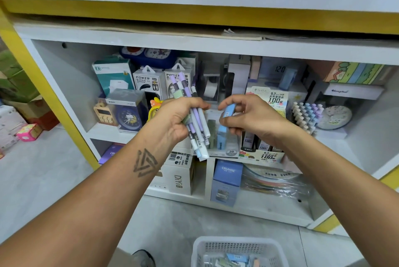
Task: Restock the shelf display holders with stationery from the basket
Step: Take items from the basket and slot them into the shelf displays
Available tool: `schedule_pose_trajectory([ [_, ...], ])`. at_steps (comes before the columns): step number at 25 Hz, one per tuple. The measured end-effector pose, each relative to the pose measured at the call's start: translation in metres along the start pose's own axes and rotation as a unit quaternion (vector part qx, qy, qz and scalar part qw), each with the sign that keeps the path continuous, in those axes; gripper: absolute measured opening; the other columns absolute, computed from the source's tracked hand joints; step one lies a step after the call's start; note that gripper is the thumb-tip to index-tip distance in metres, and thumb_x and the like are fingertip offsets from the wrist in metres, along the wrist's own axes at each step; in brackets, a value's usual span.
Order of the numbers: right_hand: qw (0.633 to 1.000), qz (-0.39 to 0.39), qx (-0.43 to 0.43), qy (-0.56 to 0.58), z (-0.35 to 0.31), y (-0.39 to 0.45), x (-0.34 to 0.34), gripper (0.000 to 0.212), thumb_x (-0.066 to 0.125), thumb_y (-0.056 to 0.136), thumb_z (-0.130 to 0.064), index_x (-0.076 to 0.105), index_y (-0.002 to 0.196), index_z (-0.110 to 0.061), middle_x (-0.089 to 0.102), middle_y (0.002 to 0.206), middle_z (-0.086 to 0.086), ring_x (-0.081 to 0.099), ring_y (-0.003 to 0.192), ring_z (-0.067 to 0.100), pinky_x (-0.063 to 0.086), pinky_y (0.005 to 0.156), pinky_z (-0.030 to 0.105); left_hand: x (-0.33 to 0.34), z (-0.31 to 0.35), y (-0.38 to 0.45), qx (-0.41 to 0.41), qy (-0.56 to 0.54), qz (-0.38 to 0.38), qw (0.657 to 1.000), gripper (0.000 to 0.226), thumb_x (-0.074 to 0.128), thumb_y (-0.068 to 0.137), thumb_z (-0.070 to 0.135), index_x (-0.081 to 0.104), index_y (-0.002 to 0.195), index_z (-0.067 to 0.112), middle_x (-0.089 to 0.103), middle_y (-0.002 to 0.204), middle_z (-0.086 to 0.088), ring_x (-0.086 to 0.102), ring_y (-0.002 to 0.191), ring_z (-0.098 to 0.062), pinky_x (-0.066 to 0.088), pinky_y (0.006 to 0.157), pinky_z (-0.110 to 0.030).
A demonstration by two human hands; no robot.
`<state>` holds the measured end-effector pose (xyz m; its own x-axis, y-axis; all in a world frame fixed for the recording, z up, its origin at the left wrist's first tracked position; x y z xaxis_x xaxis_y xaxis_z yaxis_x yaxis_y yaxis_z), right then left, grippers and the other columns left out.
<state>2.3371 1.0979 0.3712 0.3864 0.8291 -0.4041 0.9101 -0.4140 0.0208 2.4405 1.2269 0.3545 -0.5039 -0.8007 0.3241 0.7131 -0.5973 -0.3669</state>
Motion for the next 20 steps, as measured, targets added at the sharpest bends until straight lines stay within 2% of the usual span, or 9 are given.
schedule_pose_trajectory([
  [3, 0.999, 0.007, 0.007, -0.034, 0.002, 0.007, -0.012, 0.024, 0.060, 0.096, -0.001, 0.066, 0.115, -0.014, 0.077, 0.083, 0.007, 0.076, 0.077, 0.017, 0.055, 0.066, 0.015, -0.003, -0.001, 0.003, 0.002, -0.003, 0.010, 1.000, 0.050, 0.073, 0.072, -0.012, 0.061, 0.120, -0.014, 0.063, 0.100, -0.024, 0.065, 0.084, -0.033, 0.058, 0.088, -0.050],
  [6, 0.995, 0.000, 0.000, -0.099, 0.001, 0.014, -0.021, 0.023, 0.050, 0.103, -0.005, 0.065, 0.117, -0.015, 0.077, 0.089, 0.009, 0.076, 0.078, 0.010, 0.052, 0.060, 0.010, -0.008, 0.001, 0.004, 0.003, -0.012, 0.018, 1.000, 0.048, 0.074, 0.070, -0.012, 0.064, 0.118, -0.009, 0.064, 0.105, -0.023, 0.065, 0.088, -0.032, 0.058, 0.088, -0.047],
  [8, 0.990, -0.005, -0.007, -0.142, 0.003, 0.018, -0.023, 0.022, 0.048, 0.104, -0.007, 0.065, 0.115, -0.018, 0.075, 0.093, 0.009, 0.075, 0.076, 0.008, 0.052, 0.058, 0.011, -0.012, 0.000, 0.004, 0.001, -0.015, 0.023, 1.000, 0.051, 0.074, 0.069, -0.013, 0.064, 0.119, -0.008, 0.065, 0.109, -0.026, 0.066, 0.091, -0.034, 0.057, 0.090, -0.050],
  [10, 0.980, -0.004, -0.015, -0.200, 0.005, 0.020, -0.023, 0.019, 0.051, 0.104, -0.012, 0.067, 0.109, -0.021, 0.073, 0.090, 0.006, 0.074, 0.073, 0.009, 0.057, 0.061, 0.018, -0.015, -0.001, 0.004, 0.000, -0.009, 0.028, 1.000, 0.051, 0.075, 0.068, -0.013, 0.064, 0.118, -0.007, 0.064, 0.119, -0.029, 0.068, 0.098, -0.037, 0.057, 0.090, -0.052],
  [11, 0.969, 0.003, -0.029, -0.245, 0.005, 0.023, -0.024, 0.017, 0.055, 0.102, -0.016, 0.069, 0.106, -0.024, 0.071, 0.088, 0.004, 0.072, 0.072, 0.009, 0.057, 0.064, 0.020, -0.015, -0.002, 0.003, -0.001, -0.006, 0.030, 1.000, 0.052, 0.075, 0.068, -0.013, 0.063, 0.119, -0.008, 0.063, 0.123, -0.030, 0.068, 0.103, -0.039, 0.056, 0.090, -0.053],
  [13, 0.930, 0.013, -0.078, -0.359, 0.000, 0.029, -0.023, 0.014, 0.063, 0.098, -0.021, 0.073, 0.105, -0.026, 0.061, 0.094, 0.001, 0.061, 0.083, 0.011, 0.048, 0.074, 0.022, -0.016, -0.004, 0.003, -0.003, -0.002, 0.030, 1.000, 0.055, 0.075, 0.069, -0.013, 0.061, 0.122, -0.012, 0.063, 0.124, -0.029, 0.067, 0.108, -0.041, 0.057, 0.088, -0.052],
  [15, 0.895, 0.021, -0.107, -0.433, -0.003, 0.035, -0.019, 0.016, 0.067, 0.094, -0.016, 0.073, 0.108, -0.021, 0.053, 0.095, -0.001, 0.055, 0.091, 0.019, 0.042, 0.080, 0.028, -0.014, -0.006, 0.003, -0.005, -0.001, 0.028, 1.000, 0.055, 0.074, 0.069, -0.014, 0.060, 0.122, -0.012, 0.064, 0.123, -0.029, 0.068, 0.105, -0.041, 0.058, 0.086, -0.052],
  [17, 0.892, 0.030, -0.093, -0.441, 0.002, 0.036, -0.014, 0.019, 0.070, 0.090, -0.009, 0.067, 0.105, -0.020, 0.056, 0.084, -0.005, 0.058, 0.081, 0.017, 0.048, 0.074, 0.032, -0.013, -0.007, 0.004, -0.003, -0.002, 0.031, 1.000, 0.048, 0.074, 0.069, -0.015, 0.064, 0.116, -0.009, 0.065, 0.120, -0.029, 0.070, 0.094, -0.038, 0.059, 0.084, -0.050],
  [20, 0.893, 0.031, -0.089, -0.440, 0.015, 0.034, 0.000, 0.020, 0.067, 0.086, 0.002, 0.061, 0.091, -0.017, 0.056, 0.076, -0.007, 0.054, 0.068, 0.001, 0.050, 0.063, 0.030, -0.013, -0.008, 0.008, -0.004, -0.005, 0.035, 0.999, 0.048, 0.074, 0.070, -0.015, 0.064, 0.116, -0.010, 0.065, 0.119, -0.029, 0.068, 0.088, -0.035, 0.059, 0.084, -0.049],
])
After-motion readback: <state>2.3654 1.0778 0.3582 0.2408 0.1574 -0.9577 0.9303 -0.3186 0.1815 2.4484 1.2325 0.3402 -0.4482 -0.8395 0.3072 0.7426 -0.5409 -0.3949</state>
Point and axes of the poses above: each hand's wrist, its own y-axis towards the middle knuckle, its own x-axis out of the palm, z = x × y, the point moved 8 cm from there along y, towards the middle knuckle
